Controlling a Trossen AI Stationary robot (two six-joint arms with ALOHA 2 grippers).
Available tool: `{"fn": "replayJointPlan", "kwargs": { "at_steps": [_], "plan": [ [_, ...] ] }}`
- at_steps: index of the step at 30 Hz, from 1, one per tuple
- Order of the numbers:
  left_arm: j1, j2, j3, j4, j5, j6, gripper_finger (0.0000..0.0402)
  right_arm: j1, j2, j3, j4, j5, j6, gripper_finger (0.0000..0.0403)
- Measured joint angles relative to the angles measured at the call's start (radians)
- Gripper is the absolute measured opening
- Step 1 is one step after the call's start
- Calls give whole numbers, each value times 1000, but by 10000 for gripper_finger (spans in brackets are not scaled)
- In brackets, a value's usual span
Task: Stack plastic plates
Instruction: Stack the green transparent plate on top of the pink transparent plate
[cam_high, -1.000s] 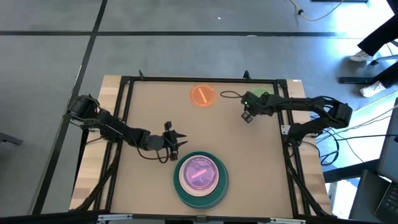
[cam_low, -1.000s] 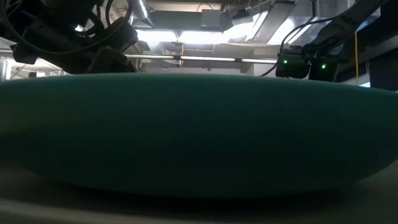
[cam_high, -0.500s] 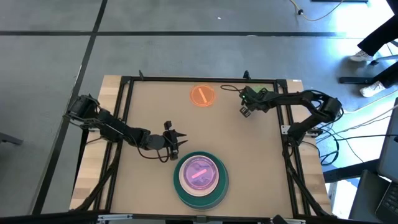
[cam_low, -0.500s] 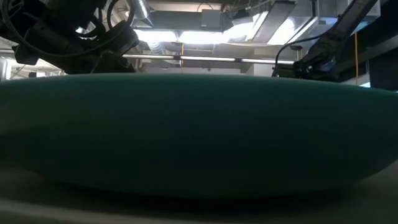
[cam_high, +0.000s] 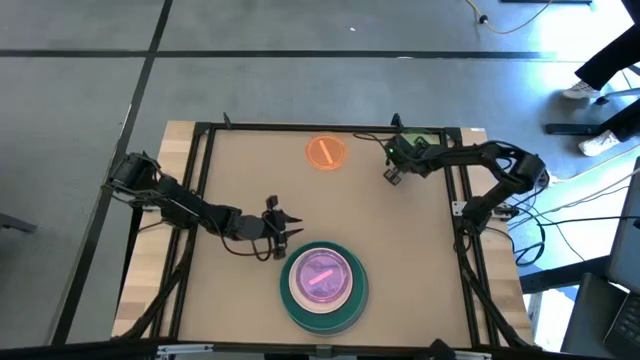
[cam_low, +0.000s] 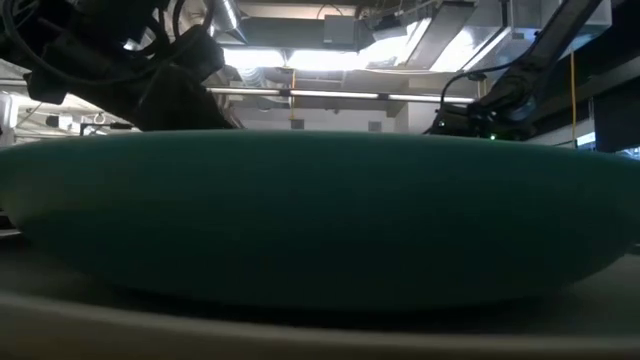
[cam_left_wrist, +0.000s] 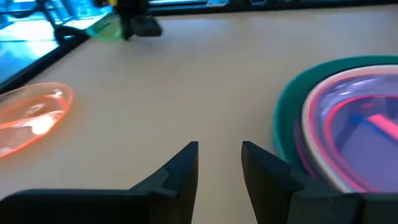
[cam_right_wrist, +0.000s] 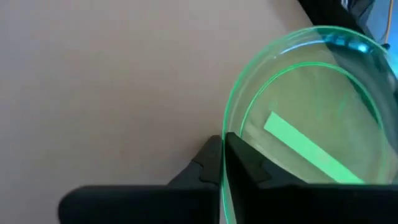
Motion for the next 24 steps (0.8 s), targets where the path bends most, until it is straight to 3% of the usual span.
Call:
{"fn": "replayJointPlan", "kwargs": {
  "at_steps": [12, 24],
  "plan": [
    [15, 0, 1, 71, 9, 38, 117, 210, -6, 20, 1, 16, -65, 2],
    [9, 1, 0, 69, 78, 20, 117, 532, -7, 20, 23, 16, 44, 1]
  ]
}}
